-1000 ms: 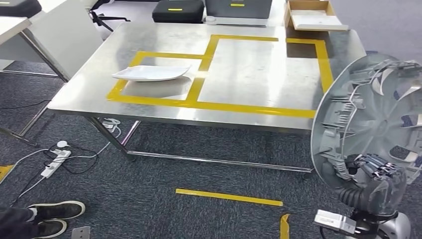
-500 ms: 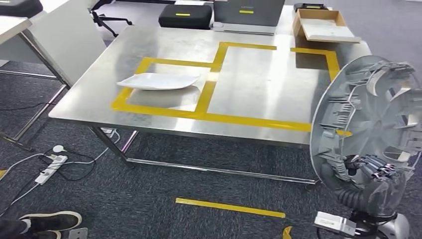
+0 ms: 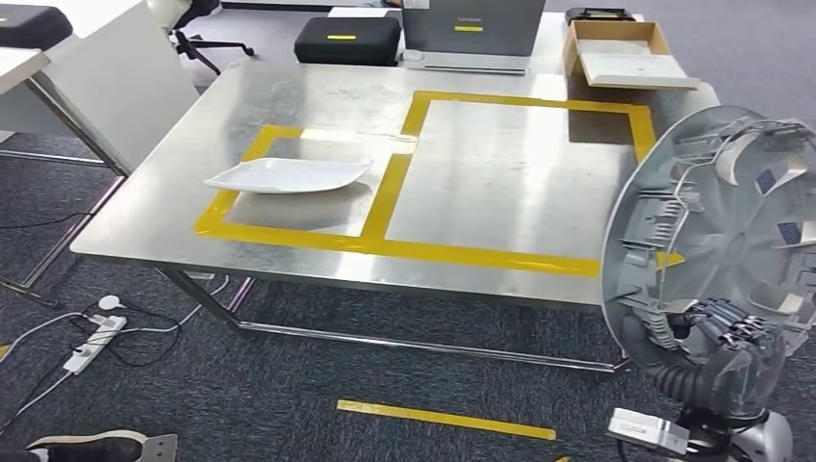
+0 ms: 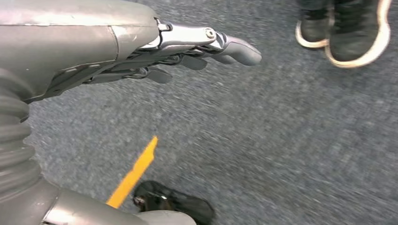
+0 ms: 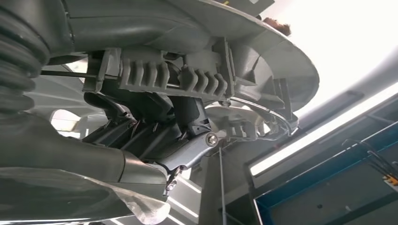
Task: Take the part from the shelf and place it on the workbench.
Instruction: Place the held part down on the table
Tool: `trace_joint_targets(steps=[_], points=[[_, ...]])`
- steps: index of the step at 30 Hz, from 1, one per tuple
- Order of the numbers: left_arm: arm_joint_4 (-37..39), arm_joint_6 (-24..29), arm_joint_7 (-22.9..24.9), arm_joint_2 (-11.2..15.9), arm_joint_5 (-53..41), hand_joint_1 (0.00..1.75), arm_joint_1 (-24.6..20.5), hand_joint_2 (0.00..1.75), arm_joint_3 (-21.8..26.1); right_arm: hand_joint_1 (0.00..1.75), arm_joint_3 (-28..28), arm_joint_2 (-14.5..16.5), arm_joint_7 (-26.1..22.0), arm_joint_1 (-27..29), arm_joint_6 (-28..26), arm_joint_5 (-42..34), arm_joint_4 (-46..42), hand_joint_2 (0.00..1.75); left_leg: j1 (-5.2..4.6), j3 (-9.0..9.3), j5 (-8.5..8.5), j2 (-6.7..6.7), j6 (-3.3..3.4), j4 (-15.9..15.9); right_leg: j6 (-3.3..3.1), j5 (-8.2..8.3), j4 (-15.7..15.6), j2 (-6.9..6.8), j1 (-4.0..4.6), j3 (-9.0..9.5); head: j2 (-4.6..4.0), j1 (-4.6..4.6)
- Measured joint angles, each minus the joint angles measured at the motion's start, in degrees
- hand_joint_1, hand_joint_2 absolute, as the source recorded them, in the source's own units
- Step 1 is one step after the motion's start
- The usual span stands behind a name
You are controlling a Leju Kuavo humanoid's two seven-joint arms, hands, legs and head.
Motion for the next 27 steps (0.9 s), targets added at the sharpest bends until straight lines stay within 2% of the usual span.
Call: trace_joint_targets(steps=[1,3,4,5,6,8,9,10,13,15,16,18,19,20,21,23,24,25,27], points=[[0.0,0.0,0.1,0.0,-0.2,0.0,-0.1,1.75,-0.1,1.75,0.0,0.0,0.0,-0.1,0.0,0.0,0.0,1.75,0.12,-1.73,-1.13,0.01,-0.3,3.2,-0.24,-0.28,-0.1,-0.03,-0.02,0.39,0.0,0.0],[0.0,0.0,0.3,-0.1,-0.5,0.0,-0.1,1.75,-0.2,1.75,0.0,0.0,0.0,-0.4,0.2,0.0,0.0,1.75,0.34,-6.35,-3.88,0.03,-0.71,9.9,-0.44,-0.95,-0.1,0.01,-0.01,1.09,0.0,0.0],[0.0,0.1,0.5,-0.1,-0.6,0.0,-0.1,1.75,-0.3,1.75,0.0,0.0,-0.1,-0.6,0.3,0.0,0.1,1.75,0.39,-8.17,-4.41,0.03,-0.78,11.8,-0.44,-1.35,-0.1,0.06,-0.01,1.55,0.0,0.0],[0.0,0.1,0.8,-0.1,-0.8,0.0,-0.1,1.75,-0.4,1.75,0.1,0.0,-0.1,-0.8,0.5,0.0,0.1,1.75,0.41,-9.16,-3.74,0.03,-0.75,11.8,-0.41,-1.78,-0.1,0.13,-0.01,2.09,0.0,-0.01],[0.0,0.2,1.0,0.0,-1.1,0.0,0.0,1.75,-0.5,1.75,0.2,0.0,-0.1,-1.2,0.9,0.0,0.2,1.75,0.41,-9.31,-1.74,0.04,-0.63,9.9,-0.35,-2.24,-0.1,0.19,-0.03,2.7,0.0,-0.01],[0.0,0.5,1.5,0.1,-1.9,0.0,-0.1,1.75,-0.9,1.75,0.6,-0.1,-0.1,-2.6,1.8,0.2,0.5,1.75,0.22,-8.3,3.9,0.12,-0.22,3.3,-0.01,-3.14,-0.1,0.3,-0.06,3.97,0.0,0.02],[0.0,0.6,1.7,0.1,-2.3,0.0,-0.1,1.75,-1.1,1.75,0.9,-0.1,0.0,-3.6,2.4,0.4,0.8,1.75,0.03,-7.96,5.43,0.18,0.06,0.6,0.26,-3.48,-0.1,0.36,-0.06,4.29,0.0,-0.01],[0.0,0.6,1.9,0.1,-2.8,0.0,-0.2,1.75,-1.4,1.75,1.4,-0.3,0.0,-4.7,3.2,0.6,1.2,1.75,-0.17,-7.79,6.62,0.22,0.34,-0.9,0.57,-3.73,-0.1,0.44,-0.04,4.42,0.0,0.03],[0.0,0.7,2.6,0.0,-3.9,0.0,-0.5,1.75,-2.4,1.75,3.3,-0.8,0.8,-9.3,5.6,2.2,3.0,1.75,-0.29,-7.66,7.7,0.27,1.17,-1.9,1.42,-4.14,-0.4,0.61,0.01,4.24,0.0,0.09],[0.0,0.7,3.0,-0.1,-4.7,0.0,-1.1,1.75,-3.2,1.75,5.0,-1.4,1.6,-13.4,7.1,3.5,5.0,1.75,-0.02,-7.25,7.92,0.34,1.67,-2.7,1.86,-5.38,1.4,0.49,0.01,3.12,0.0,0.22],[0.0,0.7,3.2,-0.1,-5.0,0.0,-1.5,1.75,-3.6,1.75,6.0,-1.7,1.9,-15.5,7.8,3.9,6.2,1.75,0.07,-7.09,7.95,0.37,1.9,-3.0,2.01,-6.65,4.0,0.42,-0.01,1.58,0.0,0.3],[0.0,0.7,3.7,-0.2,-5.9,0.0,-2.0,1.75,-4.5,1.75,8.2,-2.0,2.4,-19.6,9.3,4.6,8.8,1.75,0.02,-7.07,7.8,0.35,2.2,-3.1,2.27,-9.19,11.5,0.37,0.0,-2.79,0.0,0.42],[0.0,0.7,4.0,-0.4,-6.3,0.0,-2.1,1.75,-4.9,1.75,9.5,-2.0,2.8,-21.7,10.2,4.9,10.4,1.75,0.0,-7.05,7.72,0.35,2.26,-3.1,2.37,-9.51,14.2,0.37,-0.01,-4.71,0.0,0.4],[0.0,0.6,4.4,-0.5,-6.9,0.0,-2.3,1.75,-5.4,1.75,10.8,-2.0,3.2,-24.0,11.1,5.2,12.1,1.75,0.01,-7.0,7.65,0.34,2.25,-3.0,2.47,-8.7,15.0,0.35,-0.05,-5.79,0.0,0.41],[0.0,0.6,4.8,-0.6,-7.3,0.0,-2.4,1.75,-6.0,1.75,12.2,-1.9,3.8,-26.5,12.0,5.3,14.0,1.75,0.05,-6.92,7.58,0.31,2.17,-3.0,2.55,-6.76,13.5,0.32,-0.11,-5.78,0.0,0.41],[0.0,0.5,5.2,-0.8,-8.0,0.0,-2.8,1.75,-7.0,1.75,14.8,-1.6,4.4,-31.1,13.3,5.3,17.6,1.75,0.13,-6.82,7.35,0.2,1.81,-2.8,2.62,-2.05,6.7,0.32,-0.26,-3.52,0.0,0.41],[0.0,0.4,5.3,-0.9,-8.2,0.0,-3.1,1.75,-7.4,1.75,16.0,-1.2,4.6,-33.2,13.8,5.2,19.4,1.75,0.05,-6.93,7.24,0.1,1.55,-2.6,2.53,-0.72,3.4,0.38,-0.28,-2.14,0.0,0.43],[0.0,0.3,5.3,-1.0,-8.5,0.0,-3.3,1.75,-7.8,1.75,17.2,-0.7,4.8,-34.9,14.4,5.1,21.1,1.75,0.0,-7.12,7.25,0.02,1.24,-2.4,2.31,-0.2,1.5,0.45,-0.24,-1.27,0.0,0.39],[0.0,-0.2,5.4,-1.1,-8.9,0.0,-3.5,1.75,-8.7,1.75,19.6,0.7,5.6,-38.2,15.2,5.7,25.1,1.75,-0.08,-7.45,7.48,-0.11,0.65,-2.4,1.69,-0.34,0.3,0.56,-0.02,-0.7,0.0,0.38]])
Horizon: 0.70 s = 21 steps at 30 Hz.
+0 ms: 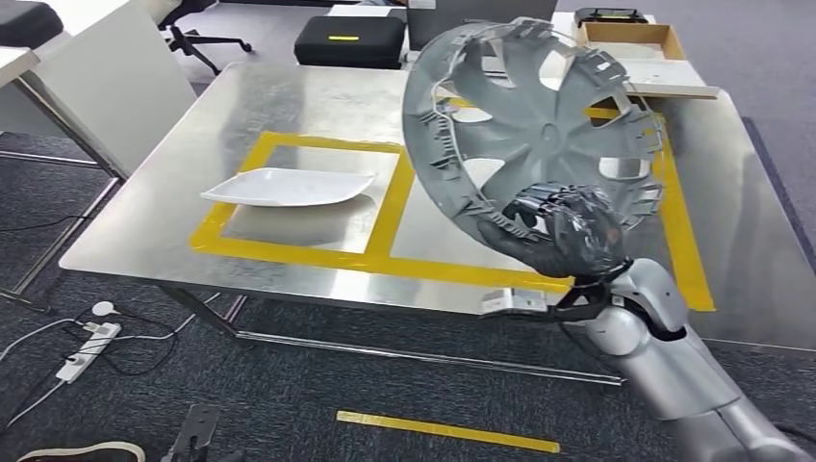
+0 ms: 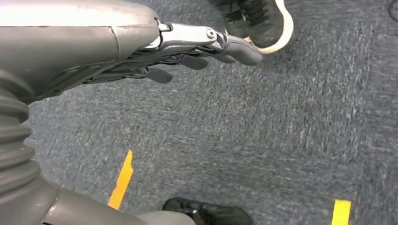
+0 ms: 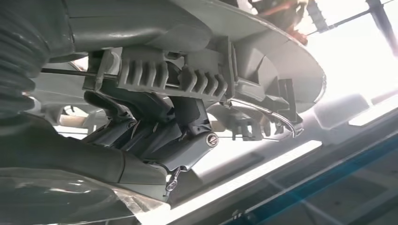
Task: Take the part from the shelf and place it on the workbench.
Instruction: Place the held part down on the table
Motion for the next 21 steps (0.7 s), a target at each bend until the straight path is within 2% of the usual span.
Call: trace_joint_targets(steps=[2,3,4,6,7,8,9,11,12,13,16,18,19,21], points=[[0.0,-0.8,0.0,-0.1,-0.3,0.0,-0.2,1.75,-0.9,1.75,2.2,1.4,1.4,-3.4,0.2,1.8,5.1,1.75,0.15,-0.24,-0.24,0.02,-0.61,0.3,-0.64,0.22,-0.2,-0.03,-0.08,0.09,0.0,-0.02],[0.0,-1.3,-0.1,-0.1,-0.4,0.0,-0.4,1.75,-1.3,1.75,3.3,2.3,2.1,-5.2,-0.1,2.8,8.2,1.75,0.22,-0.79,-0.99,0.05,-0.95,1.5,-0.98,0.31,-0.3,-0.08,-0.19,0.22,0.0,-0.12],[0.0,-1.8,-0.2,-0.2,-0.4,0.0,-0.6,1.75,-1.7,1.75,4.3,3.1,2.8,-6.9,-0.6,3.9,11.4,1.75,0.31,-1.88,-2.19,0.08,-1.28,3.9,-1.28,0.36,-0.4,-0.13,-0.29,0.36,0.0,-0.19],[0.0,-2.7,-0.2,-0.3,-0.4,0.0,-0.7,1.75,-2.4,1.75,6.3,4.8,4.1,-10.1,-1.5,6.1,18.2,1.75,0.49,-5.42,-5.05,0.12,-1.75,11.2,-1.62,0.31,-0.5,-0.17,-0.26,0.46,0.0,-0.33],[0.0,-3.1,-0.2,-0.3,-0.5,0.0,-0.7,1.75,-2.7,1.75,7.3,5.5,4.7,-11.6,-1.7,7.1,21.5,1.75,0.58,-7.06,-5.78,0.13,-1.86,14.2,-1.68,0.26,-0.4,-0.17,-0.24,0.51,0.0,-0.32],[0.0,-3.5,-0.2,-0.4,-0.6,0.0,-0.7,1.75,-3.0,1.75,8.2,6.1,5.3,-12.9,-1.5,8.0,24.7,1.75,0.62,-8.01,-5.58,0.13,-1.88,15.6,-1.71,0.19,-0.4,-0.17,-0.23,0.59,0.0,-0.33],[0.0,-4.1,-0.1,-0.4,-0.8,0.0,-0.6,1.75,-3.4,1.75,8.9,6.7,5.8,-14.3,-1.0,8.5,27.9,1.75,0.64,-7.98,-4.27,0.13,-1.81,14.8,-1.71,0.09,-0.4,-0.17,-0.22,0.72,0.0,-0.34],[0.0,-5.2,0.0,-0.3,-1.1,0.0,-0.6,1.75,-4.3,1.75,10.0,7.8,6.6,-16.6,0.2,8.7,33.8,1.75,0.64,-5.5,0.2,0.14,-1.43,8.0,-1.59,-0.21,-0.4,-0.19,-0.22,1.07,0.0,-0.36],[0.0,-5.6,-0.1,-0.2,-1.3,0.0,-0.6,1.75,-4.6,1.75,10.2,8.2,6.8,-17.7,0.7,8.4,36.5,1.75,0.55,-4.07,1.83,0.13,-1.21,4.5,-1.44,-0.37,-0.4,-0.21,-0.12,1.12,0.0,-0.37],[0.0,-5.8,-0.1,-0.2,-1.5,0.0,-0.6,1.75,-5.0,1.75,10.4,8.5,7.1,-18.6,1.1,7.8,38.8,1.75,0.47,-2.95,2.56,0.13,-0.98,1.8,-1.23,-0.47,-0.4,-0.24,-0.03,1.05,0.0,-0.38],[0.0,-5.6,-0.2,-0.1,-2.2,0.0,-0.5,1.75,-6.3,1.75,10.2,8.7,7.1,-20.3,2.3,5.2,44.7,1.75,0.36,-2.12,2.0,0.02,-0.38,-0.3,-0.44,-0.57,-0.8,-0.43,0.1,0.79,0.0,-0.33],[0.0,-5.1,-0.3,-0.1,-2.3,0.0,-0.4,1.75,-7.1,1.75,9.5,8.6,7.1,-20.8,2.7,4.0,47.6,1.75,0.54,-1.88,2.04,-0.07,0.14,-0.7,-0.04,-1.54,0.3,-0.46,0.1,0.08,0.0,-0.3],[0.0,-4.9,-0.4,-0.1,-2.3,0.0,-0.4,1.75,-7.3,1.75,9.1,8.5,7.1,-21.0,2.8,3.7,48.8,1.75,0.62,-1.73,2.05,-0.07,0.44,-1.0,0.04,-2.67,2.3,-0.39,0.14,-1.07,0.0,-0.25],[0.0,-4.7,-0.6,0.0,-2.2,0.0,-0.5,1.75,-7.7,1.75,8.7,8.1,7.3,-21.2,3.0,3.3,50.9,1.75,0.59,-1.65,1.88,-0.05,0.88,-1.0,0.0,-5.52,9.7,-0.25,0.24,-5.17,0.0,-0.24]])
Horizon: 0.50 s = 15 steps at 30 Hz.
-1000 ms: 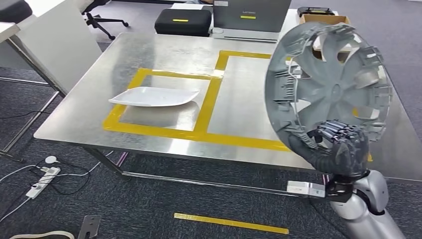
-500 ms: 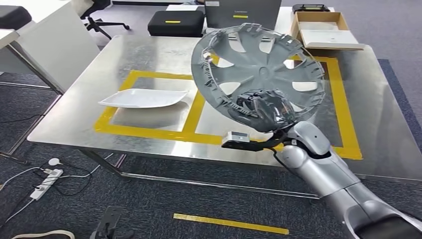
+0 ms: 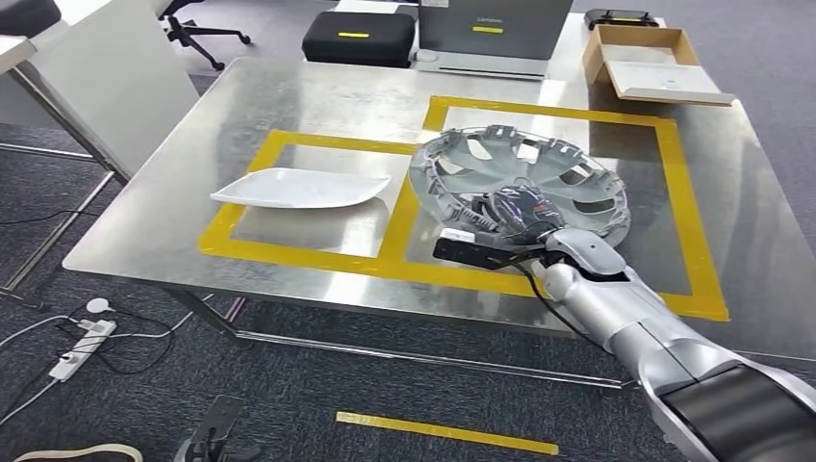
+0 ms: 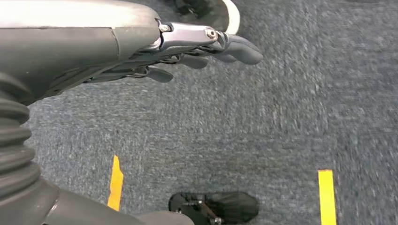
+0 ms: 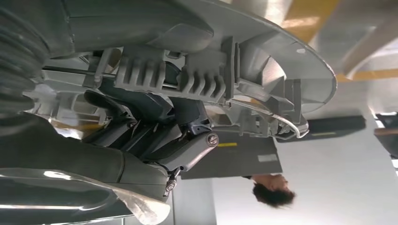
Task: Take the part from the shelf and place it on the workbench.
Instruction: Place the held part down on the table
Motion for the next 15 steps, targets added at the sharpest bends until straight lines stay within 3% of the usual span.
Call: trace_joint_targets(steps=[2,3,5,7,8,11,13,15], points=[[0.0,0.0,-0.2,0.0,0.1,0.0,0.1,1.75,-0.3,1.75,-0.5,-0.4,0.0,0.2,0.5,-0.8,1.7,1.75,-0.07,0.12,-0.19,0.01,0.23,0.0,0.1,-0.68,5.5,0.07,0.06,-3.68,0.0,-0.02],[0.0,0.0,-0.3,0.0,0.2,0.0,0.1,1.75,-0.4,1.75,-0.9,-0.6,-0.2,0.4,0.8,-1.5,2.4,1.75,-0.08,0.23,-0.3,-0.02,0.29,0.1,0.15,0.56,5.2,0.06,0.06,-4.15,0.0,-0.01],[0.0,0.0,-0.4,0.1,0.4,0.0,0.1,1.75,-0.7,1.75,-1.8,-0.9,-0.5,0.4,1.1,-2.6,3.1,1.75,-0.07,0.59,-0.66,-0.12,0.18,0.2,0.13,5.13,-1.1,-0.04,0.04,-2.03,0.0,0.01],[0.0,0.0,-0.6,0.1,0.5,0.0,0.1,1.75,-0.9,1.75,-2.7,-1.0,-0.6,0.1,1.1,-3.4,3.5,1.75,-0.29,0.68,-1.11,-0.16,-0.25,0.6,-0.08,7.85,-7.6,-0.13,0.14,1.12,0.0,-0.04],[0.0,0.0,-0.6,0.1,0.6,0.0,0.1,1.75,-1.0,1.75,-3.2,-1.1,-0.6,-0.1,1.2,-3.7,3.8,1.75,-0.36,0.64,-1.2,-0.14,-0.5,0.7,-0.23,8.11,-9.3,-0.11,0.21,2.0,0.0,-0.08],[0.0,0.2,-0.8,0.2,0.9,0.0,0.1,1.75,-1.2,1.75,-4.7,-1.4,-0.8,-0.2,1.6,-4.6,4.5,1.75,-0.36,0.55,-1.32,-0.09,-1.22,0.9,-0.9,7.86,-10.1,0.03,0.19,2.59,0.0,-0.13],[0.0,0.4,-0.8,0.3,1.1,0.0,0.2,1.75,-1.4,1.75,-5.8,-1.7,-1.1,-0.2,2.1,-5.3,4.8,1.75,-0.26,-0.38,-2.92,0.02,-1.87,3.2,-1.48,7.94,-10.4,-0.02,-0.06,3.01,0.0,-0.27],[0.0,0.6,-0.8,0.3,1.2,0.0,0.2,1.75,-1.5,0.87,-6.7,-1.8,-1.4,-0.2,2.6,-5.8,5.0,0.87,-0.01,-3.12,-5.9,0.14,-2.45,9.5,-1.91,7.82,-10.4,0.0,-0.13,3.35,0.0,-0.41]])
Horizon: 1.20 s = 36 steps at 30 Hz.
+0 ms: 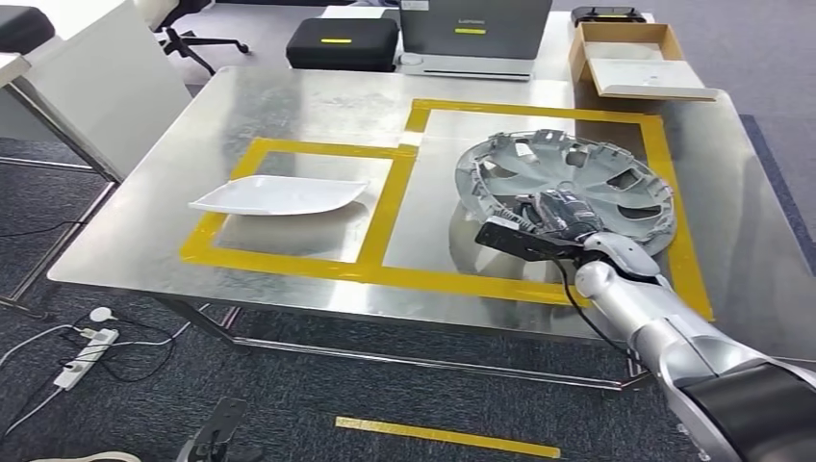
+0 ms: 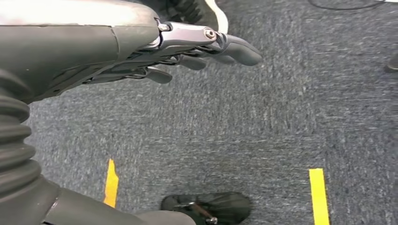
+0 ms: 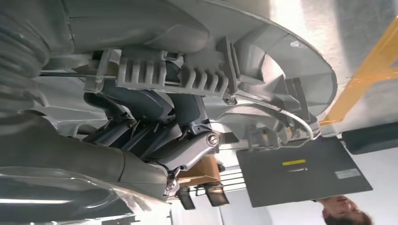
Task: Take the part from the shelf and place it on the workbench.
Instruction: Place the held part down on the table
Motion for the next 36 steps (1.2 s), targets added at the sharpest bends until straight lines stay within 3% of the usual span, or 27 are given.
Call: trace_joint_targets(steps=[2,3,4,6,8,10,13,16,17,18,19,22,24,26,28,31,33,34,36], points=[[0.0,0.1,-0.1,0.0,0.0,0.0,0.0,1.75,-0.1,0.0,-0.5,0.0,-0.2,0.2,0.4,-0.1,0.2,0.0,0.19,-2.7,-1.59,0.03,-0.26,5.7,-0.18,-0.16,0.0,0.08,0.01,0.29,0.0,0.01],[0.0,0.2,-0.2,0.1,0.1,0.0,0.0,1.75,-0.1,0.0,-0.7,0.0,-0.3,0.3,0.5,-0.2,0.4,0.0,0.23,-3.0,-1.01,0.03,-0.25,6.1,-0.18,-0.24,0.0,0.14,0.01,0.43,0.0,0.01],[0.0,0.2,-0.4,0.1,0.1,0.0,0.0,1.75,-0.2,0.0,-1.0,-0.1,-0.4,0.3,0.6,-0.2,0.4,0.0,0.25,-2.31,0.46,0.04,-0.15,4.4,-0.13,-0.31,0.0,0.19,0.01,0.59,0.0,0.01],[0.0,0.3,-0.7,0.2,0.2,0.0,0.0,1.75,-0.4,0.0,-1.4,-0.1,-0.9,0.3,0.6,-0.3,0.5,0.0,0.19,0.97,4.02,0.04,0.33,-2.6,0.09,-0.5,0.0,0.29,0.06,0.88,0.0,0.01],[0.0,0.6,-0.8,0.3,0.3,0.0,-0.1,0.87,-0.5,0.0,-1.7,-0.1,-1.4,0.3,0.6,-0.4,0.5,0.0,-0.02,3.49,5.29,0.04,0.8,-7.8,0.54,-0.65,0.0,0.38,0.2,0.94,0.0,0.03],[0.0,1.1,-0.8,0.3,0.6,0.0,0.0,0.0,-0.5,0.0,-2.0,-0.1,-1.8,0.3,0.5,-0.5,0.5,0.0,-0.21,4.0,5.02,0.04,1.18,-9.0,1.13,-0.64,-0.2,0.4,0.25,0.97,0.0,0.02],[0.0,1.9,-0.8,0.3,1.2,0.0,0.0,0.0,-0.5,0.0,-2.6,-0.2,-2.6,0.3,0.2,-0.9,0.2,0.0,0.06,4.57,5.41,0.12,2.17,-9.8,1.83,-2.2,1.6,0.34,0.14,-0.05,0.0,0.14],[0.0,2.3,-0.6,0.3,1.3,0.0,-0.1,0.0,-0.5,0.0,-2.9,-0.2,-3.2,0.5,-0.1,-1.0,-0.1,0.0,0.08,4.81,5.54,0.15,2.67,-10.1,2.14,-7.02,11.8,0.32,0.15,-4.78,0.0,0.29],[0.0,2.3,-0.6,0.2,1.4,0.0,0.0,0.0,-0.5,0.0,-3.0,-0.2,-3.2,0.7,-0.1,-1.0,-0.2,0.0,0.08,4.81,5.53,0.15,2.69,-10.1,2.25,-7.82,14.7,0.31,0.14,-6.25,0.0,0.29],[0.0,2.3,-0.6,0.2,1.5,0.0,0.1,0.0,-0.5,0.0,-3.1,-0.2,-3.3,0.8,-0.1,-1.0,-0.2,0.0,0.09,4.82,5.53,0.14,2.7,-10.0,2.34,-7.59,15.7,0.29,0.13,-6.89,0.0,0.31],[0.0,2.3,-0.6,0.2,1.6,0.0,0.1,0.0,-0.5,0.0,-3.2,-0.2,-3.3,0.9,-0.1,-1.0,-0.3,0.0,0.1,4.85,5.52,0.13,2.68,-10.0,2.37,-6.27,14.3,0.25,0.11,-6.35,0.0,0.31],[0.0,2.3,-0.6,0.2,1.8,0.0,0.1,0.0,-0.5,0.0,-3.4,-0.2,-3.4,0.7,-0.2,-1.1,-0.9,0.0,-0.02,4.82,5.3,0.11,2.29,-9.7,2.18,-1.18,3.0,0.01,0.12,-0.83,0.0,0.28],[0.0,2.3,-0.6,0.2,1.8,0.0,0.1,0.0,-0.5,0.0,-3.6,-0.2,-3.8,0.7,-0.3,-1.6,-1.3,0.0,-0.19,4.67,5.33,0.09,1.71,-9.5,1.78,-0.54,-0.3,-0.02,0.28,1.05,0.0,0.22],[0.0,2.0,-0.6,0.3,1.9,0.0,0.2,0.0,-0.5,0.0,-4.1,-0.2,-4.8,0.9,-0.6,-2.8,-2.0,0.0,-0.15,4.6,5.53,0.07,1.09,-9.6,1.13,-0.21,-0.5,-0.03,0.32,1.26,0.0,0.21],[0.0,1.6,-0.6,0.4,2.0,0.0,0.2,0.0,-0.5,0.0,-5.0,-0.2,-6.3,1.0,-1.2,-4.6,-3.4,0.0,-0.07,4.18,4.16,0.09,0.46,-8.2,0.42,0.32,-0.8,-0.14,0.13,1.34,0.0,0.04],[0.0,1.2,-0.5,0.4,2.3,0.0,0.4,0.0,-0.5,0.0,-6.6,-0.2,-8.5,2.4,-1.6,-7.9,-7.7,0.0,0.2,0.99,-1.81,0.14,-0.28,1.4,-0.04,0.67,-0.8,-0.24,0.09,1.28,0.0,-0.25],[0.0,1.1,-0.5,0.4,2.7,0.0,0.7,0.0,-0.5,0.0,-7.8,-0.2,-9.0,4.5,-1.2,-10.1,-12.7,0.0,0.29,-0.34,-3.72,0.14,-0.43,6.3,-0.1,0.75,-0.8,-0.3,0.19,1.11,0.0,-0.24],[0.0,1.1,-0.5,0.5,2.9,0.0,0.8,0.0,-0.5,0.0,-8.4,-0.2,-9.0,5.5,-1.0,-10.8,-15.4,0.0,0.29,0.36,-3.13,0.14,-0.37,5.7,-0.09,0.81,-0.7,-0.31,0.22,0.98,0.0,-0.24],[0.0,1.1,-0.6,0.6,3.1,0.0,1.0,0.0,-0.5,0.0,-9.3,-0.2,-8.8,6.9,-0.5,-11.6,-20.1,0.0,0.27,4.4,-0.04,0.14,0.05,-1.0,0.01,1.02,-0.6,-0.3,0.24,0.76,0.0,-0.25]])
